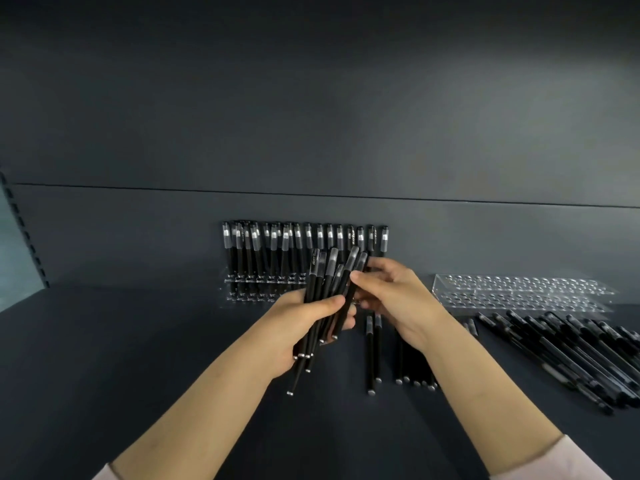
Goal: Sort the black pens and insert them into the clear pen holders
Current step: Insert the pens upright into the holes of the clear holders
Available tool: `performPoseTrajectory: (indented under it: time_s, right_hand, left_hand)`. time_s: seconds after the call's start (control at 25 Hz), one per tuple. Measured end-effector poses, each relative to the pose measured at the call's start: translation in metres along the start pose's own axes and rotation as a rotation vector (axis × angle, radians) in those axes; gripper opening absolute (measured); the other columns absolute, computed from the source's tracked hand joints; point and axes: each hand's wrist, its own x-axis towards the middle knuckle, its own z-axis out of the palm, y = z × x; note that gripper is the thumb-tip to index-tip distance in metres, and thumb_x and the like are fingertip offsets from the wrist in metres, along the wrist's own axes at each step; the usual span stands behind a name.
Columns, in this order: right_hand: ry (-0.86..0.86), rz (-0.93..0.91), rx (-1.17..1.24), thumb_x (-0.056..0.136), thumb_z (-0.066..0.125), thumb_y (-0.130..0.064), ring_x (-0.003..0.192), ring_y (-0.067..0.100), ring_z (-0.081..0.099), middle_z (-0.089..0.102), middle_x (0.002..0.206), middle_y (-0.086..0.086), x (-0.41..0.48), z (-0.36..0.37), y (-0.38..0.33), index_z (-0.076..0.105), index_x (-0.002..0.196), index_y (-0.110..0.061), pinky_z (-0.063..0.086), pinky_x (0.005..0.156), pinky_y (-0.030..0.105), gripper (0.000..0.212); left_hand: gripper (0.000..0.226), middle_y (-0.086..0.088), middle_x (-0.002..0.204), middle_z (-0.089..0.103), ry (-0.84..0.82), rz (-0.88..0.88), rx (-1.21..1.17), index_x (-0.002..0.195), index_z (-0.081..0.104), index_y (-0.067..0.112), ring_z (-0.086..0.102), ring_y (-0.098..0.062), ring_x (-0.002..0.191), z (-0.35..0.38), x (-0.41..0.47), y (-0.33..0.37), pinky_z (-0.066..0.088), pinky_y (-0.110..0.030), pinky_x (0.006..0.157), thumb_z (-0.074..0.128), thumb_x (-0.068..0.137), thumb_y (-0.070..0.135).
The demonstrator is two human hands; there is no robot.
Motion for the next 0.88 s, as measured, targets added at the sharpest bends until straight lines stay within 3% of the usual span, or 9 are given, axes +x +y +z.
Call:
performPoseTrajectory:
  time_s: [0.12,0.24,0.44,0.64,0.88]
  right_hand:
    - [0.073,-0.079,0.03,0.086,0.069,-0.009,0.07,0.014,0.066,0.068,0.088,0.009,0.008,0.026,-0.002,0.049,0.128,-0.022,0.054,0.073,0.028,0.048]
    - [0.259,-0.273,0.05,0.088,0.067,-0.008,0.067,0.014,0.068,0.068,0.083,0.007,0.018,0.047,-0.009,0.05,0.123,-0.028,0.056,0.079,0.032,0.043]
    - [0.468,-0.515,-0.136,0.094,0.06,-0.015,0.077,0.016,0.069,0.066,0.09,0.002,0.034,0.076,-0.019,0.044,0.125,-0.032,0.046,0.066,0.008,0.039]
    - [0.471,-0.602,-0.298,0.094,0.058,-0.014,0.084,0.016,0.067,0.061,0.096,-0.002,0.052,0.097,-0.007,0.042,0.128,-0.035,0.049,0.069,0.011,0.043]
    - [0.421,-0.625,-0.54,0.092,0.062,-0.014,0.076,0.004,0.061,0.059,0.087,-0.008,0.059,0.099,0.001,0.047,0.131,-0.031,0.046,0.067,0.007,0.044]
  left_hand:
    - [0.018,-0.006,0.096,0.076,0.033,0.013,-0.05,0.109,0.067,0.009,0.074,-0.019,0.084,-0.029,-0.003,0.0,0.057,-0.026,0.066,0.063,0.093,0.016]
    - [0.019,-0.007,0.094,0.077,0.134,0.001,-0.173,0.111,0.063,0.008,0.074,-0.021,0.077,-0.058,0.0,-0.003,0.057,-0.028,0.059,0.062,0.094,0.017]
    - [0.017,-0.006,0.091,0.076,0.229,0.025,-0.262,0.11,0.061,0.007,0.06,-0.013,0.061,-0.094,0.011,-0.004,0.046,-0.024,0.052,0.061,0.095,0.013]
    - [0.019,-0.006,0.097,0.076,0.194,0.052,-0.33,0.111,0.064,0.01,0.066,-0.012,0.074,-0.104,0.017,-0.008,0.047,-0.025,0.062,0.062,0.093,0.01]
    - [0.016,-0.008,0.095,0.076,0.194,0.065,-0.416,0.104,0.067,0.005,0.065,-0.01,0.073,-0.102,0.022,-0.013,0.047,-0.024,0.065,0.066,0.09,0.014]
